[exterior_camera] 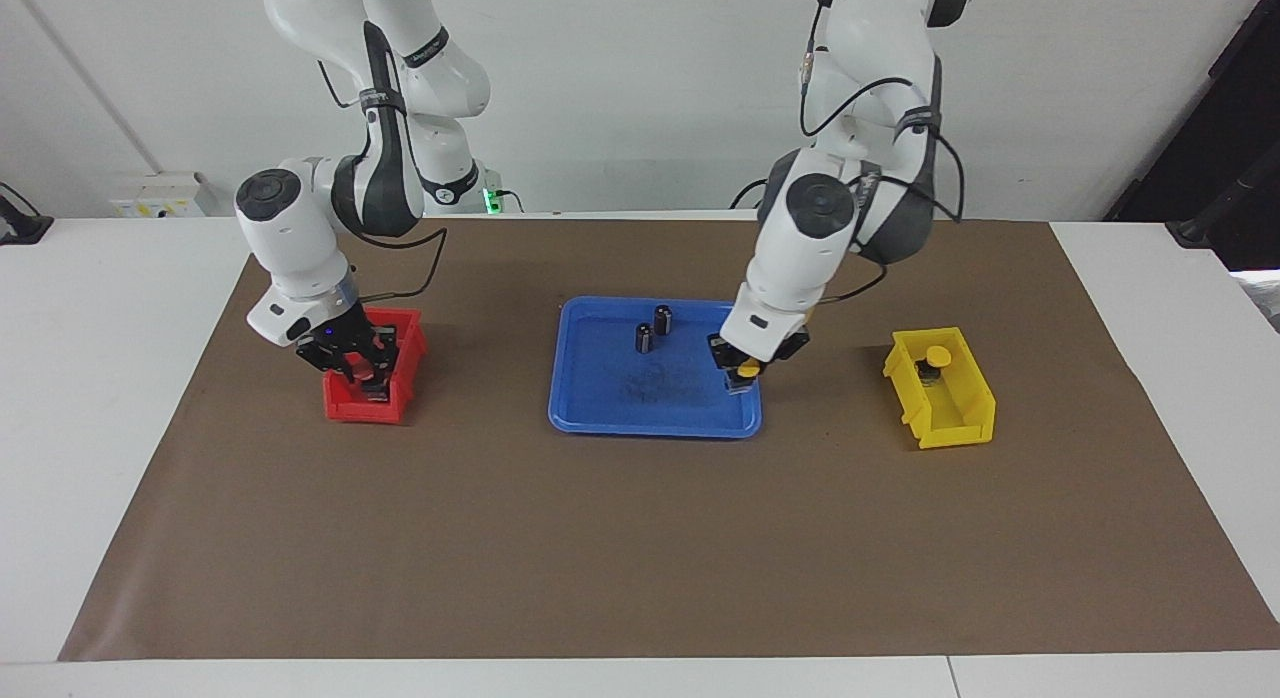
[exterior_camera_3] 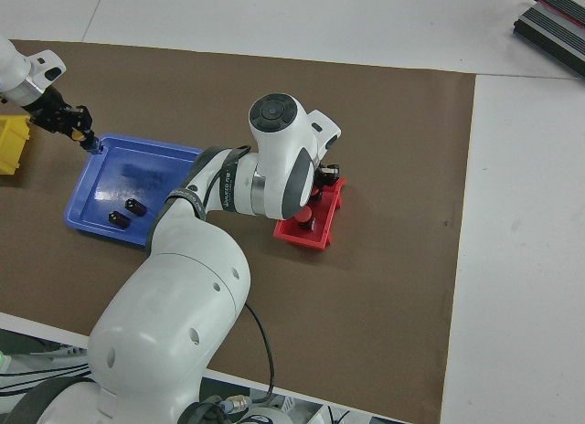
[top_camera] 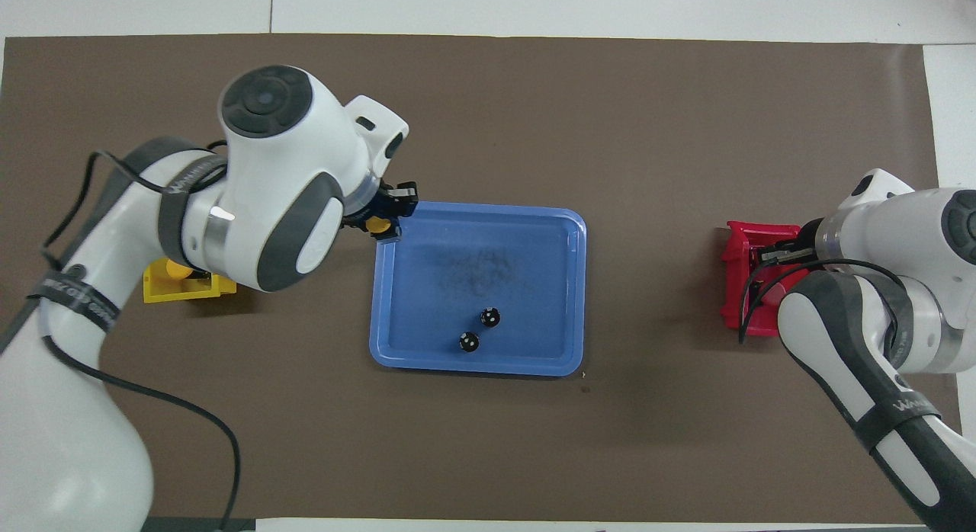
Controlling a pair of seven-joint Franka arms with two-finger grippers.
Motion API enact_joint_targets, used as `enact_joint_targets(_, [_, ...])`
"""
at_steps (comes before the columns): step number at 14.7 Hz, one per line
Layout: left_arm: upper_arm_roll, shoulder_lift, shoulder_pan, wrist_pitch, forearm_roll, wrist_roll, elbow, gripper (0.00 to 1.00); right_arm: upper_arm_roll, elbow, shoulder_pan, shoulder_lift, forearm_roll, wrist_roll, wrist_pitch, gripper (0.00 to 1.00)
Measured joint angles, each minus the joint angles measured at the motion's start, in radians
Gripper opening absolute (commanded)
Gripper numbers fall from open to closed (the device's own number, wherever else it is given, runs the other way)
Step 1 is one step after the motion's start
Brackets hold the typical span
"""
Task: Sort red and yellow buttons by color
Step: 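Lower the yellow button into the yellow bin and open the left gripper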
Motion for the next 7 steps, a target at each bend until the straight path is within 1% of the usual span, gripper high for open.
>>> enact_joint_targets(1, [0.006,-0.028,0.052,-0.028,0.002,0.057,0.002,0.01,0.0,0.0,0.0,0.001,0.0,0.0,0.0,0.48])
enact_joint_targets(3, [0.015,-0.063,0.147,-0.059,0.003,0.178,0.004,0.01,0.001,0.0,0.0,0.002,0.0,-0.002,0.0,0.57])
enact_joint_targets(5, [0.017,-0.07,0.224,-0.067,0.004,0.279,0.004,0.01,0.001,0.0,0.0,0.002,0.0,-0.017,0.0,0.58])
enact_joint_targets(7, [0.018,-0.068,0.272,-0.067,0.004,0.367,-0.004,0.01,0.001,0.002,0.0,0.002,0.0,-0.023,-0.003,0.58])
